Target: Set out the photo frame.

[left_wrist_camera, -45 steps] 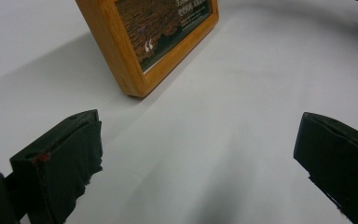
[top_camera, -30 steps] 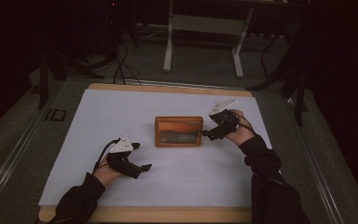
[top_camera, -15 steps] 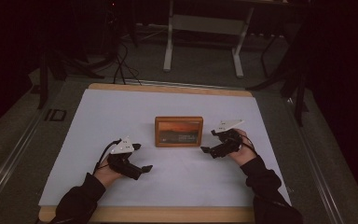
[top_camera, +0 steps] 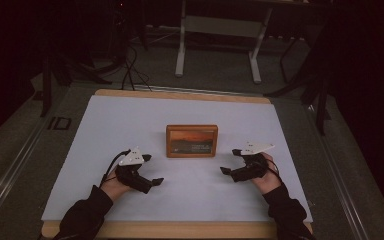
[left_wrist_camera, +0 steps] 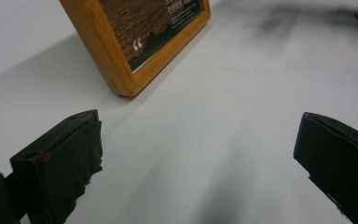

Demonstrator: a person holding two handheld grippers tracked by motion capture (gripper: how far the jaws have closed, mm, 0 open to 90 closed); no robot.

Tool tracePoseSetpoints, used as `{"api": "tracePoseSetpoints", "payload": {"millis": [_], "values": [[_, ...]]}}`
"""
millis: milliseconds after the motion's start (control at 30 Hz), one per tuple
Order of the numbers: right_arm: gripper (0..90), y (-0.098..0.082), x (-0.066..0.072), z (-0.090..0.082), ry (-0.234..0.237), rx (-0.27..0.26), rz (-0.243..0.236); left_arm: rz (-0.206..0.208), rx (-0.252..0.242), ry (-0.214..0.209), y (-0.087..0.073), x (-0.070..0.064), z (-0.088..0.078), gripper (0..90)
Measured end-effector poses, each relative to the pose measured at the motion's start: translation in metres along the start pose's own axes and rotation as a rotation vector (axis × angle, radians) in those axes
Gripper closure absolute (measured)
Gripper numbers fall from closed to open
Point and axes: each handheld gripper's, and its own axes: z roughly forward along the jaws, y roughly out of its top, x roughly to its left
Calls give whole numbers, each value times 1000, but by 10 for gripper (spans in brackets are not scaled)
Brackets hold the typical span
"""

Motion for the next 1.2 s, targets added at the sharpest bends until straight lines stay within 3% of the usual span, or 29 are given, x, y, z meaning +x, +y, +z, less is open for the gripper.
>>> {"api": "tracePoseSetpoints", "payload": {"millis": [667, 900, 1200], "values": [[134, -44, 24, -29, -25, -49, 44, 11, 9, -5, -1, -2, 0, 16], [135, -54, 23, -37, -33, -69, 82, 11, 10, -6, -2, -2, 1, 16], [135, -54, 21, -34, -35, -63, 79, 19, 16, -9, -2, -3, 2, 16]]}}
